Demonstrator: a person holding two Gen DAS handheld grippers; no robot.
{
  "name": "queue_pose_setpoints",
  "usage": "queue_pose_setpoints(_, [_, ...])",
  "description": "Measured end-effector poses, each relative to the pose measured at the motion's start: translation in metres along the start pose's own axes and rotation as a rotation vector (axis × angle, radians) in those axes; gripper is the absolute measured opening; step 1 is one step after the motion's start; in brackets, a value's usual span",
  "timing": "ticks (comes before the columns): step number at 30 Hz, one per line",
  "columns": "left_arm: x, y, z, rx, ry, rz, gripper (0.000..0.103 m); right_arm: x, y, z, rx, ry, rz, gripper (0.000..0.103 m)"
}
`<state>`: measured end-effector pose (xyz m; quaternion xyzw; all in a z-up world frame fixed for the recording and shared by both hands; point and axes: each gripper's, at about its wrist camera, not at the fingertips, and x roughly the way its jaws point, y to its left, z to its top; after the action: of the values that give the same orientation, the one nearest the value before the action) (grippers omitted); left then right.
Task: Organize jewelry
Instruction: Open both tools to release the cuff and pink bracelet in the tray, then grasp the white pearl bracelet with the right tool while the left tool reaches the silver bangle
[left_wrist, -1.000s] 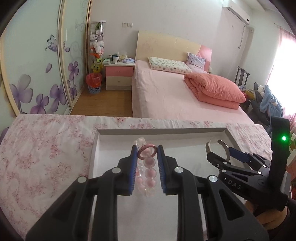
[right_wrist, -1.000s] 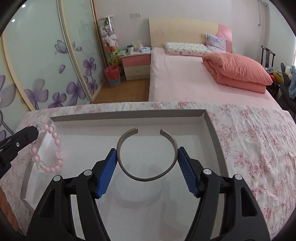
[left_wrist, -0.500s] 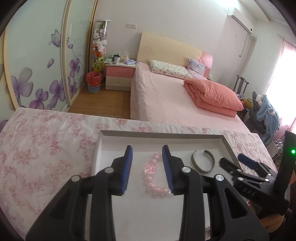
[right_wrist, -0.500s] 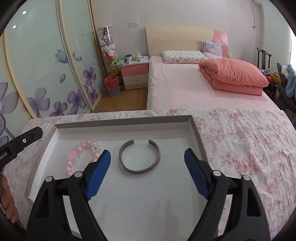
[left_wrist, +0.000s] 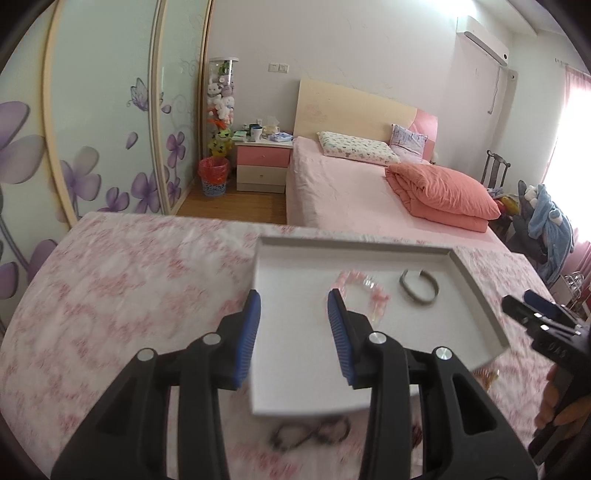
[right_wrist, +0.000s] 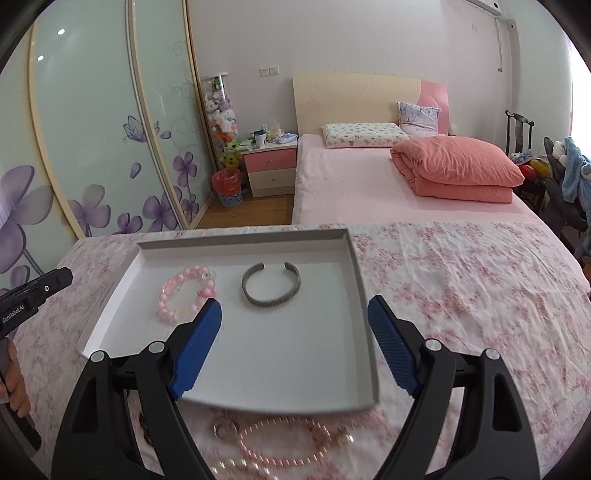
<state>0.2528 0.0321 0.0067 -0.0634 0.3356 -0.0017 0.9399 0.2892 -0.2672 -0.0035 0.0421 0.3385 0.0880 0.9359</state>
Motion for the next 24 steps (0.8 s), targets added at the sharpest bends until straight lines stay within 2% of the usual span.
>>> queue_pose_setpoints(5, [-0.022,0.01,-0.034,-0.013,0.019,0.003,0.039,-0.021,-0.016,-0.034,-0.001,0.02,-0.003,0.081])
queue_pose_setpoints(9, [-0.04,0.01,-0.066,-0.004,0.046,-0.025,0.043,-0.033,-0.022,-0.064,-0.003,0.059,0.017,0.079])
queue_pose_setpoints(12, [-0.044,0.004,-0.085,0.009,0.07,-0.045,0.044,-0.035,-0.015,-0.083,-0.031,0.1,0.037,0.069])
queue_pose_setpoints(14, [-0.045,0.001,-0.096,0.016,0.09,-0.053,0.045,-0.033,-0.01,-0.093,-0.047,0.135,0.05,0.057])
queue_pose_setpoints(16, [-0.045,-0.004,-0.104,0.026,0.106,-0.059,0.045,-0.03,-0.003,-0.103,-0.061,0.165,0.064,0.051])
queue_pose_setpoints(19, [-0.046,-0.009,-0.112,0.035,0.117,-0.067,0.045,-0.026,0.005,-0.111,-0.08,0.186,0.059,0.045])
queue_pose_setpoints(24, [-0.052,-0.017,-0.118,0.06,0.118,-0.087,0.054,-0.019,0.016,-0.118,-0.124,0.219,0.028,0.034])
